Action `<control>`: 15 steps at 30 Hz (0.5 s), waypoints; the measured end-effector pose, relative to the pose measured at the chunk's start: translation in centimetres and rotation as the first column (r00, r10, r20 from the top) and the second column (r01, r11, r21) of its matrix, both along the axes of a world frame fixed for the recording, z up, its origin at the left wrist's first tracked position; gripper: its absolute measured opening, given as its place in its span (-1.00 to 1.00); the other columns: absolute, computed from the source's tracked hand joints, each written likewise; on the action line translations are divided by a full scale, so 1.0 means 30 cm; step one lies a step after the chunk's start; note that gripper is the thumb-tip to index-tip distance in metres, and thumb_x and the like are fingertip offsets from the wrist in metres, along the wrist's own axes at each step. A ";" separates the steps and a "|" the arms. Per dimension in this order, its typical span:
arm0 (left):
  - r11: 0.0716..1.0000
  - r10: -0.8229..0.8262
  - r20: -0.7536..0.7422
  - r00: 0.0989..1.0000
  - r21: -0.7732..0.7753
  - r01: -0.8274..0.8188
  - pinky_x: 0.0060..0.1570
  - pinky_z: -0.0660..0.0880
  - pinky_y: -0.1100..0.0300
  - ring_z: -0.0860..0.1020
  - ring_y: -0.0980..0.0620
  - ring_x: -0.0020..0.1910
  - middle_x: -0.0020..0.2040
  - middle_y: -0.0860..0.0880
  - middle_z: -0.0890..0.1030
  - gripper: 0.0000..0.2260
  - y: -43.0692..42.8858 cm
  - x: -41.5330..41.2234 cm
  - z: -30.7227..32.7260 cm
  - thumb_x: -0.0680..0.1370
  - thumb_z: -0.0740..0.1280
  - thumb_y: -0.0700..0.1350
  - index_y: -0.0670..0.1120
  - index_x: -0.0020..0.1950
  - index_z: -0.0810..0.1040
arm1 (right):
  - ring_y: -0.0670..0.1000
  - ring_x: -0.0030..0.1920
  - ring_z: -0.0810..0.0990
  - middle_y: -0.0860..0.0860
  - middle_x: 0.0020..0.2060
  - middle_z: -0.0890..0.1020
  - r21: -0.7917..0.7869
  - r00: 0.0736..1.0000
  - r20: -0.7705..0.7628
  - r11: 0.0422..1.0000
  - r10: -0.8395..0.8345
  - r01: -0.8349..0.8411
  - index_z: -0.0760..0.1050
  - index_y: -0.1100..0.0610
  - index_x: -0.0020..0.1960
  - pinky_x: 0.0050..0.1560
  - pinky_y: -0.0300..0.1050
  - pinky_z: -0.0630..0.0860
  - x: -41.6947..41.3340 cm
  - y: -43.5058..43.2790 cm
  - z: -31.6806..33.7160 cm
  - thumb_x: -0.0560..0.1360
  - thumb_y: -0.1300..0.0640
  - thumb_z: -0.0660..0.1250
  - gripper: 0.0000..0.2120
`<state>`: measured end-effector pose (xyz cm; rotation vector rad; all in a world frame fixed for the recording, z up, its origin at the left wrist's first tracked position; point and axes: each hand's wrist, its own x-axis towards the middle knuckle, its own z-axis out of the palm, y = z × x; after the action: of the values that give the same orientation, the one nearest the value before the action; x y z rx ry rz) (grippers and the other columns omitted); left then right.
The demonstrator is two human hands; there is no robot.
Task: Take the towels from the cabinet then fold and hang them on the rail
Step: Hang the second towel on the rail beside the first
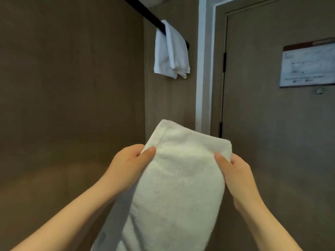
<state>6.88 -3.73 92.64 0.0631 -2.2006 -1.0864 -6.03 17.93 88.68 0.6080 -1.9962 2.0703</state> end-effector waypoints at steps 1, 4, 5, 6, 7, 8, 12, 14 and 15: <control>1.000 0.011 -0.018 1.000 -0.010 -0.012 -0.26 0.30 0.18 0.38 0.04 -0.33 -0.32 -0.04 0.44 -0.57 0.015 -0.031 -0.003 0.61 0.22 0.05 -0.32 -0.22 0.41 | -0.13 -0.23 0.67 -0.12 -0.21 0.70 0.009 0.999 -0.032 1.000 -0.021 0.021 0.59 0.00 -0.04 -0.45 -0.26 0.56 -0.023 0.018 0.018 0.58 -0.03 0.29 -0.85; 0.999 0.048 -0.081 0.996 -0.009 -0.049 -0.42 0.28 0.42 0.34 0.18 -0.44 -0.41 0.06 0.40 -0.61 0.061 -0.114 0.001 0.61 0.24 0.04 -0.14 -0.34 0.36 | 0.13 -0.16 0.65 0.08 -0.19 0.68 0.081 0.983 -0.153 0.990 -0.100 0.114 0.59 0.17 -0.07 -0.15 0.18 0.61 -0.097 0.064 0.073 0.55 -0.02 0.32 -0.74; 0.999 0.050 -0.094 0.994 -0.009 -0.051 -0.45 0.28 0.44 0.33 0.21 -0.47 -0.45 0.09 0.39 -0.62 0.074 -0.139 0.007 0.60 0.25 0.03 -0.10 -0.37 0.35 | 0.20 -0.14 0.63 0.14 -0.18 0.66 0.126 0.972 -0.198 0.980 -0.127 0.154 0.57 0.23 -0.06 -0.13 0.23 0.59 -0.123 0.080 0.093 0.56 -0.04 0.31 -0.69; 0.999 0.047 -0.102 0.994 -0.010 -0.048 -0.47 0.27 0.44 0.32 0.20 -0.49 -0.47 0.09 0.38 -0.61 0.082 -0.162 0.013 0.60 0.26 0.03 -0.09 -0.39 0.35 | 0.23 -0.14 0.61 0.17 -0.18 0.65 0.179 0.960 -0.239 0.965 -0.145 0.190 0.56 0.25 -0.06 -0.13 0.24 0.57 -0.150 0.095 0.112 0.57 -0.06 0.28 -0.65; 0.999 0.041 -0.108 0.993 -0.013 -0.042 -0.48 0.26 0.44 0.31 0.20 -0.50 -0.48 0.08 0.37 -0.60 0.089 -0.182 0.019 0.59 0.28 0.03 -0.09 -0.40 0.36 | 0.22 -0.15 0.60 0.15 -0.18 0.64 0.227 0.950 -0.274 0.949 -0.152 0.217 0.55 0.23 -0.06 -0.12 0.24 0.56 -0.179 0.108 0.130 0.58 -0.08 0.25 -0.65; 0.999 0.036 -0.112 0.993 -0.023 -0.039 -0.47 0.24 0.43 0.32 0.19 -0.49 -0.49 0.03 0.38 -0.60 0.093 -0.200 0.023 0.59 0.28 0.03 -0.12 -0.40 0.38 | 0.17 -0.17 0.61 0.12 -0.19 0.64 0.260 0.942 -0.300 0.937 -0.151 0.233 0.55 0.19 -0.06 -0.11 0.22 0.56 -0.208 0.119 0.147 0.58 -0.08 0.23 -0.66; 0.995 0.060 -0.158 0.986 -0.075 -0.072 -0.26 0.33 0.19 0.50 -0.13 -0.26 -0.21 -0.25 0.54 -0.57 0.087 -0.266 0.052 0.57 0.29 0.06 -0.34 -0.18 0.54 | 0.04 -0.43 0.62 0.07 -0.35 0.65 0.225 0.961 -0.265 0.964 -0.081 0.144 0.56 0.16 -0.04 -0.43 -0.10 0.50 -0.317 0.133 0.217 0.61 -0.05 0.23 -0.71; 0.992 0.069 -0.189 0.980 -0.091 -0.087 -0.27 0.32 0.16 0.47 -0.17 -0.26 -0.26 -0.25 0.51 -0.56 0.075 -0.299 0.081 0.56 0.30 0.05 -0.36 -0.21 0.51 | 0.05 -0.42 0.67 0.04 -0.38 0.64 0.119 0.974 -0.223 0.991 -0.035 0.063 0.57 0.14 -0.04 -0.50 -0.24 0.49 -0.359 0.119 0.255 0.61 -0.03 0.24 -0.74; 0.992 0.061 -0.200 0.978 -0.093 -0.081 -0.30 0.28 0.18 0.41 -0.14 -0.35 -0.35 -0.21 0.45 -0.55 0.068 -0.314 0.097 0.56 0.31 0.04 -0.34 -0.29 0.47 | 0.07 -0.40 0.68 0.05 -0.39 0.63 0.061 0.977 -0.214 0.998 -0.016 0.030 0.57 0.16 -0.04 -0.50 -0.26 0.50 -0.379 0.108 0.275 0.61 -0.03 0.24 -0.73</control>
<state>-2.55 -1.68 95.54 -0.0099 -2.0549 -0.9007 -17.39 21.16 96.92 0.7797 -1.9418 1.8466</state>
